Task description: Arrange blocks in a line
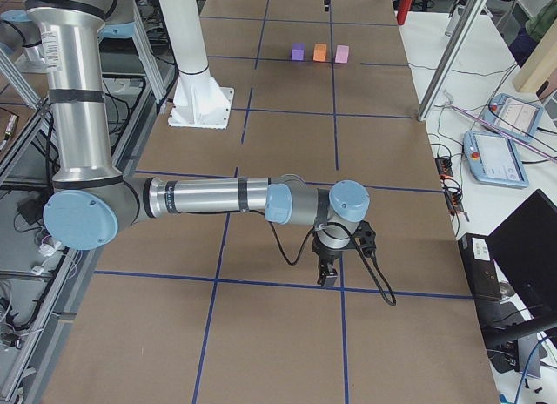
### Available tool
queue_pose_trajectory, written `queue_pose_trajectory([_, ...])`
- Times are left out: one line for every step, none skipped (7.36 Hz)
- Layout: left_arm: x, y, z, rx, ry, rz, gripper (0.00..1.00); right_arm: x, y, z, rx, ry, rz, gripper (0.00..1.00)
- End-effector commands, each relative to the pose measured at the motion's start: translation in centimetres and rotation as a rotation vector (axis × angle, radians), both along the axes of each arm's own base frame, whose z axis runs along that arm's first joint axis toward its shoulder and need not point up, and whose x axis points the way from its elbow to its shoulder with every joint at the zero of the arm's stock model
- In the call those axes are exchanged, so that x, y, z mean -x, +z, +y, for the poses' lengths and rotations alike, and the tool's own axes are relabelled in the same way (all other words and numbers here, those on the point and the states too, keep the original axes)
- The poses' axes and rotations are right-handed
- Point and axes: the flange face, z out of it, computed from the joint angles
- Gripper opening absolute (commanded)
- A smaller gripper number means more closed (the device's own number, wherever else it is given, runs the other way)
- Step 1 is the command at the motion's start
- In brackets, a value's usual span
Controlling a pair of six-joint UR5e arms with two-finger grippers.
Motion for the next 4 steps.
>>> queue_pose_trajectory([7.8,7.2,5.4,-0.001,-0.032,0.054,1.0,0.0,0.0,0.0,0.0,0.0,0.0,1.0])
queue_pose_trajectory([9.5,9.2,6.7,0.043,-0.065,0.078,1.0,0.0,0.0,0.0,0.0,0.0,0.0,1.0])
queue_pose_trajectory([10.0,11.5,9.0,0.095,-0.068,0.094,1.0,0.0,0.0,0.0,0.0,0.0,0.0,1.0])
queue_pose_trajectory([10.2,13.1,10.3,0.119,-0.07,0.09,1.0,0.0,0.0,0.0,0.0,0.0,0.0,1.0])
